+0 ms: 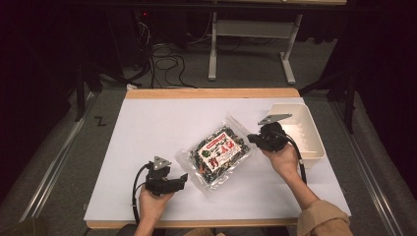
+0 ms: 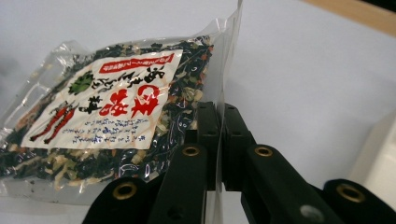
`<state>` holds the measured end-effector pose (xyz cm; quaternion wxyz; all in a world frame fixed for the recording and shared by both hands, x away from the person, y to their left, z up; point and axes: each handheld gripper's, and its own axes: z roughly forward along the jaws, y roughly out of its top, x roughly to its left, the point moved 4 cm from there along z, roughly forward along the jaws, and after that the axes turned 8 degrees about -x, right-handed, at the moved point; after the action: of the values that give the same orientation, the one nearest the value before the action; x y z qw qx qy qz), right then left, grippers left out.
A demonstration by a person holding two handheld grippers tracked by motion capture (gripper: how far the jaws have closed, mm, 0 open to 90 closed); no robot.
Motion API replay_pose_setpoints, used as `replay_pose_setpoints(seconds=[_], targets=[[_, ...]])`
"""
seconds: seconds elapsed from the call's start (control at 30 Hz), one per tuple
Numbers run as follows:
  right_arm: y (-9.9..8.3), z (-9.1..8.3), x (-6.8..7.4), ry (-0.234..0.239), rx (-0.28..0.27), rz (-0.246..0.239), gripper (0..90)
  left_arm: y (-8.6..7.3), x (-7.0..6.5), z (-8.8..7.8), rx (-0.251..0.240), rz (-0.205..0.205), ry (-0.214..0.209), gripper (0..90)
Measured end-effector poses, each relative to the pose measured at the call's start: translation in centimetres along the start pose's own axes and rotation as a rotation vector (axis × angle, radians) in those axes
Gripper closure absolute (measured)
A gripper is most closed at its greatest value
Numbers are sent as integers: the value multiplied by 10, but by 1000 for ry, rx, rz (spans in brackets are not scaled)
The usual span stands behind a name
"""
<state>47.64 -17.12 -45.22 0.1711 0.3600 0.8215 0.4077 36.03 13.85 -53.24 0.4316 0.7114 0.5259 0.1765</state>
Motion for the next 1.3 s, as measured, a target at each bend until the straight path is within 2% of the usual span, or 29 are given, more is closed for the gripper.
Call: replay_pose_setpoints(seconds=[0.07, 0.2, 0.4, 0.63, 0.7, 0.73, 1.07, 1.3], targets=[[7, -7, -4, -19, -8, -4, 898, 0, -1, 1, 5, 9, -1, 275], [19, -14, -3, -26, -29, -3, 899, -1, -2, 0, 1, 16, -10, 275], [42, -28, 8, -33, -48, -91, 899, -1, -2, 1, 8, 15, -8, 273], [55, -40, 13, -26, -74, -121, 899, -1, -1, 2, 16, 21, 11, 265], [60, -45, 15, -30, -71, -141, 899, -1, 0, 2, 16, 19, 14, 263], [66, -50, 18, -38, -78, -169, 899, -1, 0, 2, 16, 21, 15, 260], [89, -73, 29, -55, -107, -242, 900, -2, -1, 3, 29, 36, 12, 259], [104, -82, 36, -51, -134, -267, 900, -2, -2, 3, 31, 34, 12, 261]])
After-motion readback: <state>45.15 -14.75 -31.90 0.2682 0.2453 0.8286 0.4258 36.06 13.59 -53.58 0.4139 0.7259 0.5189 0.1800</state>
